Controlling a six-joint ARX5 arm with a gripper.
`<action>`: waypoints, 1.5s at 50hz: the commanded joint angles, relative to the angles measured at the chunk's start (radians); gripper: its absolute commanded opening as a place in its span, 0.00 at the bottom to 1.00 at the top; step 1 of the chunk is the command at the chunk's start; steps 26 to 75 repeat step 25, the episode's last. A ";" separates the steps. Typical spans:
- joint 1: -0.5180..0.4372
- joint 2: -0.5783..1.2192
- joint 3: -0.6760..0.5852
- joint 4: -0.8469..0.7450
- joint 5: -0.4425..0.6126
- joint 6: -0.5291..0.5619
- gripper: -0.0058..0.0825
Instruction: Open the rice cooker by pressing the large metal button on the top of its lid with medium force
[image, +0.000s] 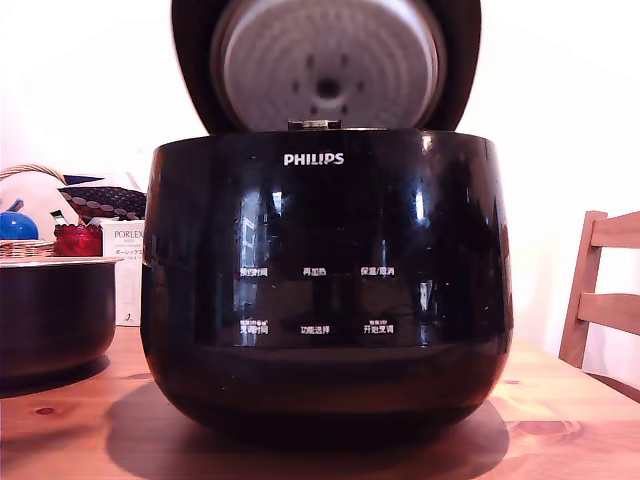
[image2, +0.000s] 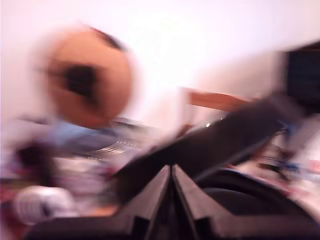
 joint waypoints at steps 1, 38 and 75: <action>0.036 -0.029 -0.025 -0.005 -0.023 0.039 0.04; 0.341 -0.137 -0.025 -0.068 -0.054 0.093 0.04; 0.341 -0.137 -0.025 -0.068 -0.054 0.093 0.04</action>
